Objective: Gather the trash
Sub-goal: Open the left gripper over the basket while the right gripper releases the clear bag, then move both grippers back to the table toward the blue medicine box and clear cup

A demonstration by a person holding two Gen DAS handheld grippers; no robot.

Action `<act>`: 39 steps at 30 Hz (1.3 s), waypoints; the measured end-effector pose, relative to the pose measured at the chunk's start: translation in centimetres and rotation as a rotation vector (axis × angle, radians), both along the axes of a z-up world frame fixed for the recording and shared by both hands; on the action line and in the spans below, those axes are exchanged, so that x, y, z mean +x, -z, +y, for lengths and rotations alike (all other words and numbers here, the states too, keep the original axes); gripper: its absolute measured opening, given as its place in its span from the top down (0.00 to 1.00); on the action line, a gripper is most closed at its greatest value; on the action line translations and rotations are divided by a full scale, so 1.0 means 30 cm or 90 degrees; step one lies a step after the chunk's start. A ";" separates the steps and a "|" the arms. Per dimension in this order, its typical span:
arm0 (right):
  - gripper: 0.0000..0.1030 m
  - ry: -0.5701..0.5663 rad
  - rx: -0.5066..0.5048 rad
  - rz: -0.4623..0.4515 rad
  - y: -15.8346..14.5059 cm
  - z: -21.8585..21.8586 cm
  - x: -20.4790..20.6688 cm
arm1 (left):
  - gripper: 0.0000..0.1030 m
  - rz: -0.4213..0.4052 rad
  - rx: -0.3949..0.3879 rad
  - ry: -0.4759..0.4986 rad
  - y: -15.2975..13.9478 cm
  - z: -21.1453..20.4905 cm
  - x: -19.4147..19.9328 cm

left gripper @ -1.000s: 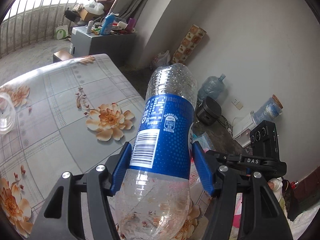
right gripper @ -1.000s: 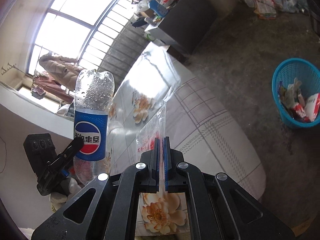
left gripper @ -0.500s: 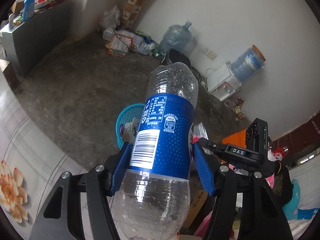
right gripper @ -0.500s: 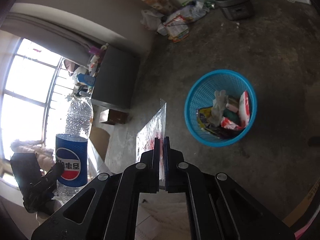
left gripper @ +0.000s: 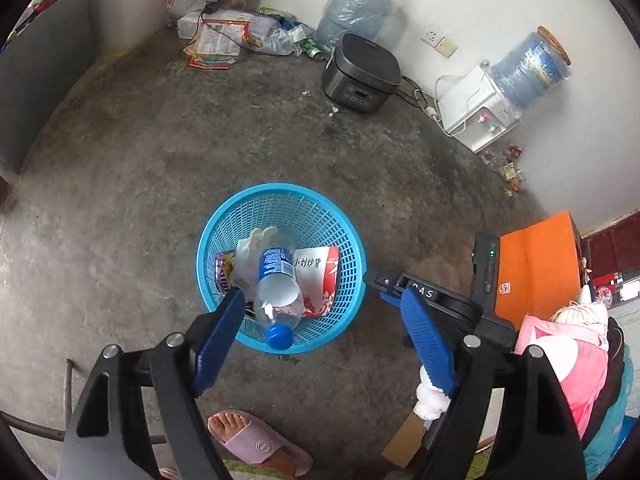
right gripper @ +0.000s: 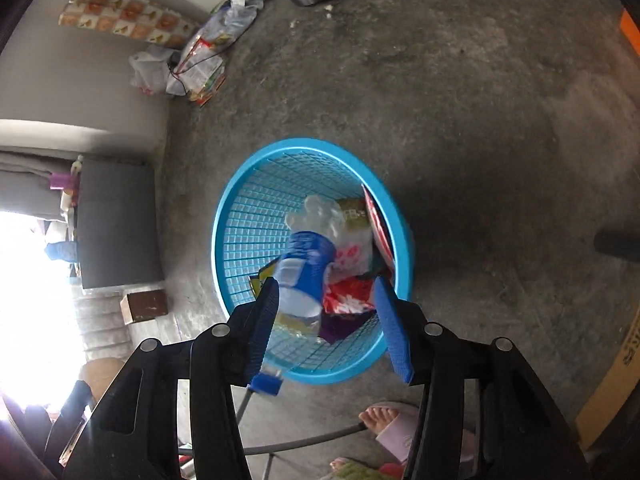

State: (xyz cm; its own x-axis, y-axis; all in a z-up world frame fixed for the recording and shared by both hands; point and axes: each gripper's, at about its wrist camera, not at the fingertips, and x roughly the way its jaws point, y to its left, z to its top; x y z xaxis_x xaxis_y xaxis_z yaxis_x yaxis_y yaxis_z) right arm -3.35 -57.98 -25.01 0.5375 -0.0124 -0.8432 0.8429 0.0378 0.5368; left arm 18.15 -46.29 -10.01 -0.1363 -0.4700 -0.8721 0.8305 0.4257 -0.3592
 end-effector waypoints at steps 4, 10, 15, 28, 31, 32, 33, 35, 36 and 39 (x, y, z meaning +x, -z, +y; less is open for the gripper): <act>0.53 -0.014 -0.032 -0.020 -0.066 0.040 -0.068 | 0.24 -0.052 -0.037 0.008 -0.100 0.100 -0.018; 0.49 -0.055 -0.121 -0.021 -0.242 0.142 -0.147 | 0.20 -0.132 -0.156 -0.043 -0.356 0.393 -0.062; 0.34 -0.147 -0.286 -0.002 -0.431 0.268 -0.089 | 0.07 -0.219 -0.232 -0.165 -0.514 0.740 -0.132; 0.07 -0.467 -0.689 -0.051 -0.728 0.844 0.195 | 0.06 -0.336 -0.035 -0.657 -0.451 1.682 -0.301; 0.07 -0.567 -0.673 -0.121 -0.748 0.987 0.289 | 0.06 -0.344 -0.013 -0.736 -0.435 1.845 -0.358; 0.07 -0.603 -0.663 -0.145 -0.754 1.036 0.319 | 0.06 -0.348 -0.012 -0.759 -0.432 1.893 -0.377; 0.07 -0.640 -0.655 -0.169 -0.761 1.082 0.348 | 0.06 -0.351 -0.012 -0.782 -0.432 1.939 -0.393; 0.07 -0.703 -0.650 -0.215 -0.790 1.176 0.399 | 0.06 -0.354 -0.018 -0.814 -0.436 2.012 -0.419; 0.07 -0.729 -0.647 -0.231 -0.800 1.217 0.422 | 0.06 -0.359 -0.022 -0.829 -0.440 2.056 -0.425; 0.08 -0.776 -0.613 -0.274 -0.834 1.304 0.475 | 0.06 -0.365 -0.028 -0.872 -0.454 2.188 -0.412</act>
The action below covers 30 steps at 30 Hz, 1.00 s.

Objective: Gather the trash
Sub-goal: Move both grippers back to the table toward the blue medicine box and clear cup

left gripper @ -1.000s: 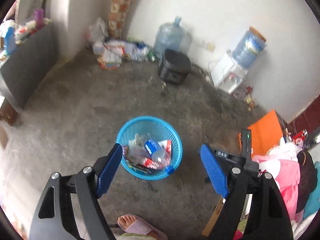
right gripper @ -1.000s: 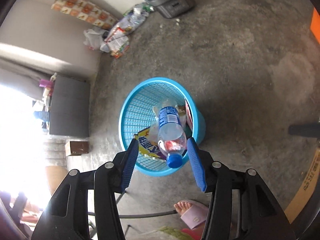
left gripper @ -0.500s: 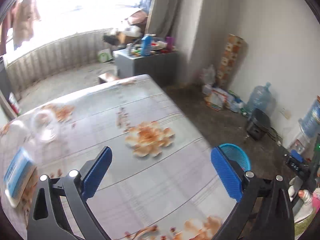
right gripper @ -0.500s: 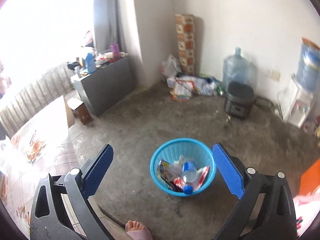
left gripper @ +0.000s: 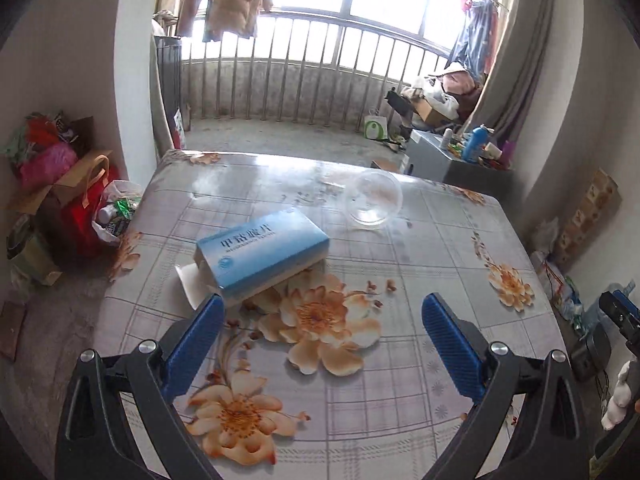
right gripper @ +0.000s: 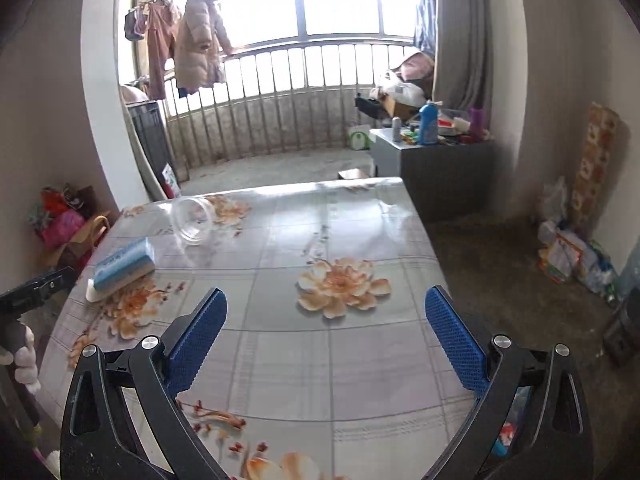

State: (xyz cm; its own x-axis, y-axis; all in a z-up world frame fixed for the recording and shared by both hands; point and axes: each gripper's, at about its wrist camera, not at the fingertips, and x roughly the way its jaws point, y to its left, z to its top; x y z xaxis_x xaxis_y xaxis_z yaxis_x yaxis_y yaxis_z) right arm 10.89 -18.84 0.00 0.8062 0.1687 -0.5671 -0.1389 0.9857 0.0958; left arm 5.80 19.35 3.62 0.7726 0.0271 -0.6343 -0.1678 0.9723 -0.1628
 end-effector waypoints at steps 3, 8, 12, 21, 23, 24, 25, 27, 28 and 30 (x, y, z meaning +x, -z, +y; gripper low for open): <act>0.18 -0.045 0.067 0.038 -0.004 0.069 0.045 | 0.06 -0.018 0.001 -0.036 -0.016 0.126 0.031; 0.23 -0.076 0.086 0.088 0.025 0.160 0.077 | 0.19 0.044 0.038 -0.065 0.040 0.324 0.222; 0.23 -0.077 0.063 0.107 0.034 0.184 0.073 | 0.36 0.138 0.015 -0.085 0.155 0.466 0.415; 0.23 -0.049 0.085 0.147 0.057 0.142 0.102 | 0.49 0.215 -0.138 0.028 0.265 0.333 0.401; 0.23 -0.056 0.102 0.170 0.079 0.143 0.111 | 0.49 0.212 -0.150 0.082 0.262 0.226 0.362; 0.23 -0.059 0.109 0.182 0.088 0.147 0.117 | 0.49 0.209 -0.150 0.115 0.263 0.165 0.343; 0.23 -0.065 0.113 0.191 0.094 0.154 0.122 | 0.49 0.205 -0.148 0.138 0.263 0.114 0.325; 0.23 -0.076 0.118 0.199 0.100 0.173 0.131 | 0.49 0.197 -0.140 0.182 0.263 0.005 0.300; 0.23 -0.082 0.123 0.203 0.102 0.182 0.138 | 0.49 0.193 -0.143 0.204 0.264 -0.042 0.291; 0.23 -0.088 0.127 0.207 0.104 0.202 0.149 | 0.49 0.185 -0.152 0.252 0.269 -0.136 0.281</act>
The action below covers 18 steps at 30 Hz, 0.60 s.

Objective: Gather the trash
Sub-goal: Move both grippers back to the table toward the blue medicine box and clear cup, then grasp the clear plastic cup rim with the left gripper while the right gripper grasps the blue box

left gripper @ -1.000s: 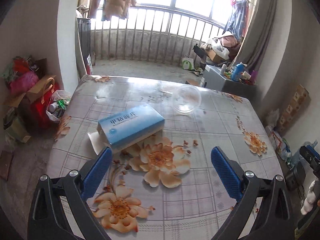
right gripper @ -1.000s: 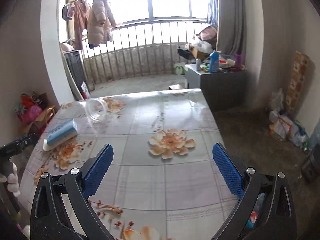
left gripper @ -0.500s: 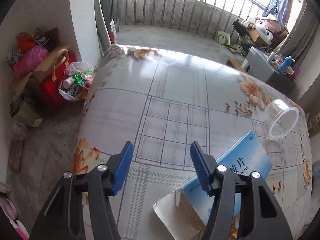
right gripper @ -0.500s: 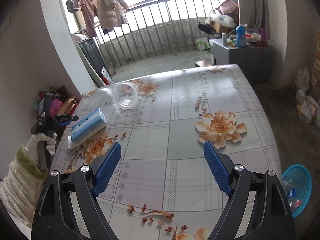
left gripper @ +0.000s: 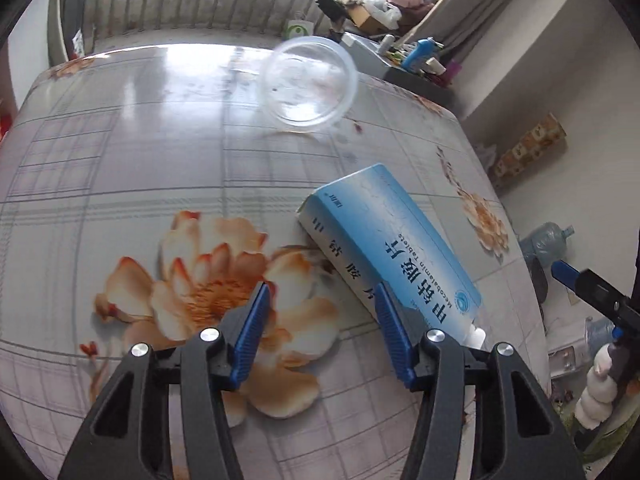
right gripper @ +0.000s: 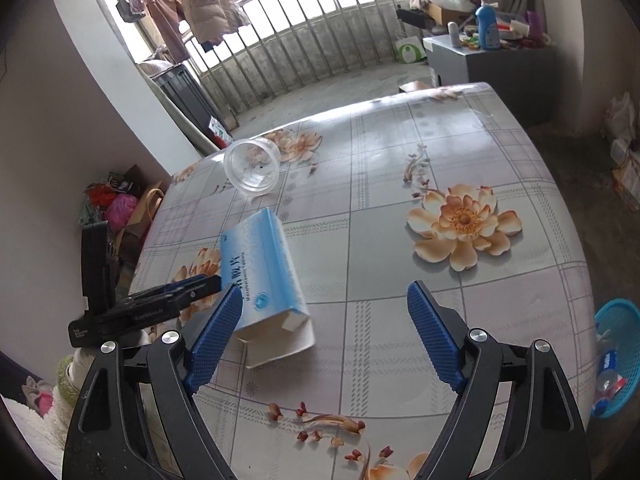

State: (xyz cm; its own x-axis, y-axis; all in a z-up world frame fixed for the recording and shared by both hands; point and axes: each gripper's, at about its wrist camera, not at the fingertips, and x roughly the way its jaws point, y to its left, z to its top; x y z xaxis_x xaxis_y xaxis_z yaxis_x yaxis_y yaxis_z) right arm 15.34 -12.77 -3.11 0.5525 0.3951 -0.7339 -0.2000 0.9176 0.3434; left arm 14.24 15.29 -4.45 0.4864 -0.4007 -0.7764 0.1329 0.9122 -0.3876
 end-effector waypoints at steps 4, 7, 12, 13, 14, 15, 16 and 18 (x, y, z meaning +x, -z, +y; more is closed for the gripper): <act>0.23 -0.006 -0.002 0.000 -0.003 0.035 0.012 | 0.49 -0.003 -0.039 0.076 -0.006 -0.119 0.012; 0.23 -0.003 -0.017 -0.007 -0.015 0.034 0.013 | 0.48 -0.056 -0.039 0.064 -0.064 -0.095 0.026; 0.22 0.000 -0.023 -0.011 -0.001 0.008 0.022 | 0.48 -0.139 0.041 -0.043 -0.135 0.067 0.171; 0.22 0.000 -0.024 -0.006 0.008 0.009 0.026 | 0.48 -0.147 0.062 -0.054 -0.126 0.095 0.214; 0.22 0.000 -0.023 -0.002 0.016 0.012 0.030 | 0.48 -0.149 0.092 -0.064 -0.114 0.109 0.257; 0.22 0.000 -0.020 0.003 0.022 0.014 0.033 | 0.48 -0.146 0.115 -0.069 -0.100 0.124 0.298; 0.22 -0.002 -0.016 0.006 0.025 0.016 0.036 | 0.48 -0.142 0.126 -0.069 -0.085 0.127 0.342; 0.22 -0.004 -0.015 0.004 0.026 0.019 0.036 | 0.52 -0.130 0.129 -0.061 -0.057 0.134 0.401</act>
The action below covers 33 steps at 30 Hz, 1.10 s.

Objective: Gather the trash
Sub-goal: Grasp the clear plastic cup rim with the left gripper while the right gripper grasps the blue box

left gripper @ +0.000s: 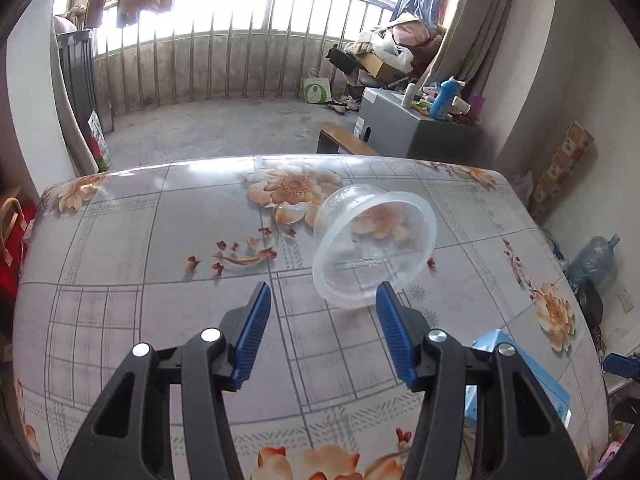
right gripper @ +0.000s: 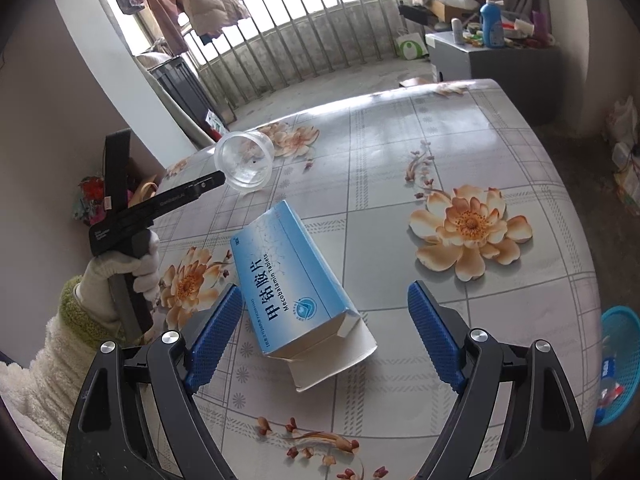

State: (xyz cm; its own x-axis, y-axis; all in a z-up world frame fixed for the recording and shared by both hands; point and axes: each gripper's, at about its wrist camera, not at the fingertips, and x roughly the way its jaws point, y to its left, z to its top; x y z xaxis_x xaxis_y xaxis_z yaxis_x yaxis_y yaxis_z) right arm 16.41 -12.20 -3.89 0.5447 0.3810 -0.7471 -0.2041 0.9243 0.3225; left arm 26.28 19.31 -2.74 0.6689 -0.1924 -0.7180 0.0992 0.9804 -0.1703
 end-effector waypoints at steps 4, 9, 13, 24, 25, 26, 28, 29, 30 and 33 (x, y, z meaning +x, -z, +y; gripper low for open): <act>0.22 0.008 -0.007 0.003 0.002 -0.019 0.003 | 0.75 0.031 -0.030 0.006 0.038 -0.006 0.061; 0.21 0.005 -0.011 0.002 -0.001 -0.019 -0.004 | 0.95 0.041 -0.068 0.020 0.023 -0.023 0.027; 0.16 -0.044 -0.034 -0.009 -0.005 0.035 -0.008 | 0.96 0.050 -0.088 0.020 -0.010 -0.012 -0.080; 0.12 -0.211 -0.163 -0.029 0.066 0.257 0.056 | 0.96 0.098 -0.100 -0.031 -0.025 0.067 -0.511; 0.12 -0.215 -0.170 -0.024 0.079 0.261 0.069 | 0.96 0.104 -0.106 -0.031 -0.025 0.064 -0.537; 0.12 -0.213 -0.178 -0.015 0.094 0.264 0.079 | 0.96 0.110 -0.111 -0.028 -0.023 0.058 -0.562; 0.31 -0.198 -0.178 0.017 0.122 0.251 0.096 | 0.96 0.116 -0.111 -0.024 -0.019 0.038 -0.601; 0.31 -0.183 -0.170 0.026 0.129 0.230 0.097 | 0.96 0.118 -0.110 -0.021 -0.019 0.026 -0.614; 0.32 -0.165 -0.154 0.027 0.128 0.197 0.087 | 0.96 0.119 -0.114 -0.015 -0.019 0.013 -0.622; 0.32 -0.091 -0.129 0.050 0.117 0.081 0.056 | 0.96 0.117 -0.113 0.009 -0.029 -0.039 -0.629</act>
State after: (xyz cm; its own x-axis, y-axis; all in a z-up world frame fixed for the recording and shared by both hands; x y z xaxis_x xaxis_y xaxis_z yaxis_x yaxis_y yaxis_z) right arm 18.08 -9.77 -7.42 0.4338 0.2879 -0.8538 -0.3198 0.9351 0.1529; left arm 7.41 18.15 -1.88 0.5265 -0.3354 -0.7812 0.0644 0.9320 -0.3568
